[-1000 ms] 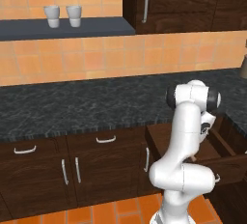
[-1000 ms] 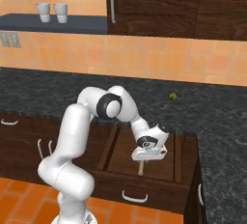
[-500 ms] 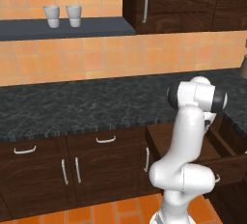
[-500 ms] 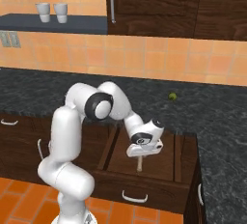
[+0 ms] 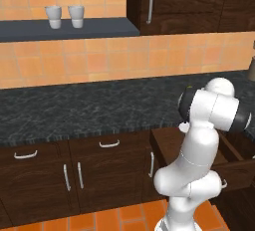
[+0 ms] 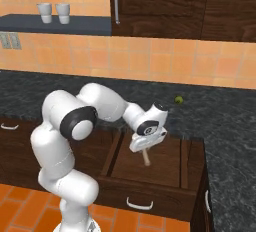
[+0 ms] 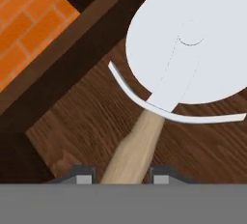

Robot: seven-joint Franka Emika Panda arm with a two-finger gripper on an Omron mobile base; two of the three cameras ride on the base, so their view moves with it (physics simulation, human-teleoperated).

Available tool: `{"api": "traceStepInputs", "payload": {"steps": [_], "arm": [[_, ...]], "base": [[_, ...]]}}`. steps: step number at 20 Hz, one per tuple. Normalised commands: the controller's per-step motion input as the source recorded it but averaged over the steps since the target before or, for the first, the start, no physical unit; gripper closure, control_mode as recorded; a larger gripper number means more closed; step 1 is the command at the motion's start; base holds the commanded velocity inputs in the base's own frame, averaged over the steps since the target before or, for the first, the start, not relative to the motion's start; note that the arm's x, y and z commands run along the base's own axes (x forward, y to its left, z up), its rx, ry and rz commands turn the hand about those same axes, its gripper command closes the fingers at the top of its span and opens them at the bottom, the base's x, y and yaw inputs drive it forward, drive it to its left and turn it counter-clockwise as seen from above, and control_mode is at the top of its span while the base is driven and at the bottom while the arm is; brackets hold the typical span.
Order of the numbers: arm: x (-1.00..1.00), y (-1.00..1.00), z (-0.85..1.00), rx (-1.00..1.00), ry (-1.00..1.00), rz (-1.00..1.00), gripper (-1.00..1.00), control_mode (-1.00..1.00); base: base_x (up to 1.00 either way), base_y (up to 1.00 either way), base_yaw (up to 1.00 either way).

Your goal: Pick the pizza cutter from the drawer and place it on the counter.

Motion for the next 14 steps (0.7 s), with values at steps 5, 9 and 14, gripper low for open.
{"api": "traceStepInputs", "payload": {"steps": [5, 9, 14], "arm": [[-0.18, 0.00, 0.99, -0.01, -0.08, 0.36, 1.00, -1.00], [0.72, 0.00, 0.87, 0.02, -0.17, 0.24, 1.00, -1.00], [0.98, 0.07, 0.37, 0.02, -0.06, 0.19, 1.00, -1.00]], "base": [[0.00, 0.00, 0.00], [0.00, 0.00, 0.00], [0.00, 0.00, 0.00]]}}
